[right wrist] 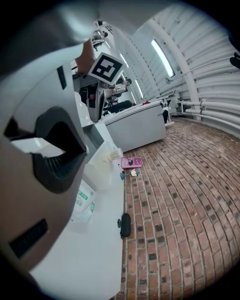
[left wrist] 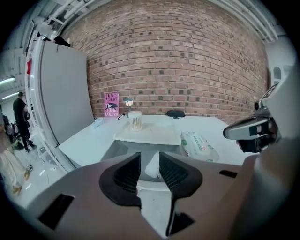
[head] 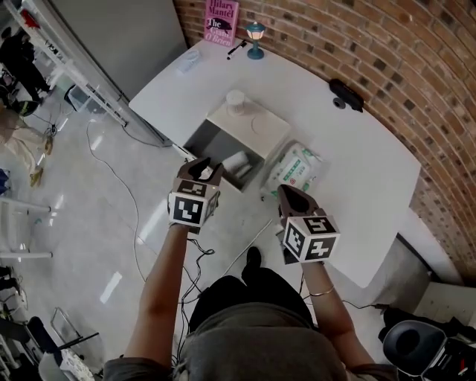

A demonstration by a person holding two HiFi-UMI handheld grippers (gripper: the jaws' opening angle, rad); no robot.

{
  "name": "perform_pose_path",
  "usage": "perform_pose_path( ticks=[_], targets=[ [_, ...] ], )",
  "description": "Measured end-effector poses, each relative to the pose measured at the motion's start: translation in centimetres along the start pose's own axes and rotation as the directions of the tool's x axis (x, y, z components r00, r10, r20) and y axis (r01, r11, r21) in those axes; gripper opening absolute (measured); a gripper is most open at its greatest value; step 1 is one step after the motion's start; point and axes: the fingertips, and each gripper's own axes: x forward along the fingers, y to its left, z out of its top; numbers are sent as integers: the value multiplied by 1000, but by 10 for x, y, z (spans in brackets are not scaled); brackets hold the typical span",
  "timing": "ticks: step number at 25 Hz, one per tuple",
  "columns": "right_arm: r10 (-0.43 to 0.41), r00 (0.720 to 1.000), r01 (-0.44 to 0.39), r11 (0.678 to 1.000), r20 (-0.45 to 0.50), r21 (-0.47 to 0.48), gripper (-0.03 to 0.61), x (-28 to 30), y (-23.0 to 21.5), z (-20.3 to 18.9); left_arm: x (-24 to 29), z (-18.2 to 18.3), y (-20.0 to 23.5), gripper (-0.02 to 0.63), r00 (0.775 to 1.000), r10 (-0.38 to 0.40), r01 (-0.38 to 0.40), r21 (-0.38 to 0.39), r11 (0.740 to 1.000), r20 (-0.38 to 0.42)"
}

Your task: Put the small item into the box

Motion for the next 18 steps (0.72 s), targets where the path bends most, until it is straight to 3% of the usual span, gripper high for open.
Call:
perform_pose_path(
  ticks=[8, 18],
  targets=[
    [37, 999, -37, 998, 5, -45, 6, 7, 18, 10, -37, -15, 22, 83, 993, 91, -80, -133, 988, 73],
    [69, 998, -69, 994, 1, -83, 6, 12, 37, 16, -80, -32, 48, 41, 970, 205, -166, -260, 951, 130]
  ],
)
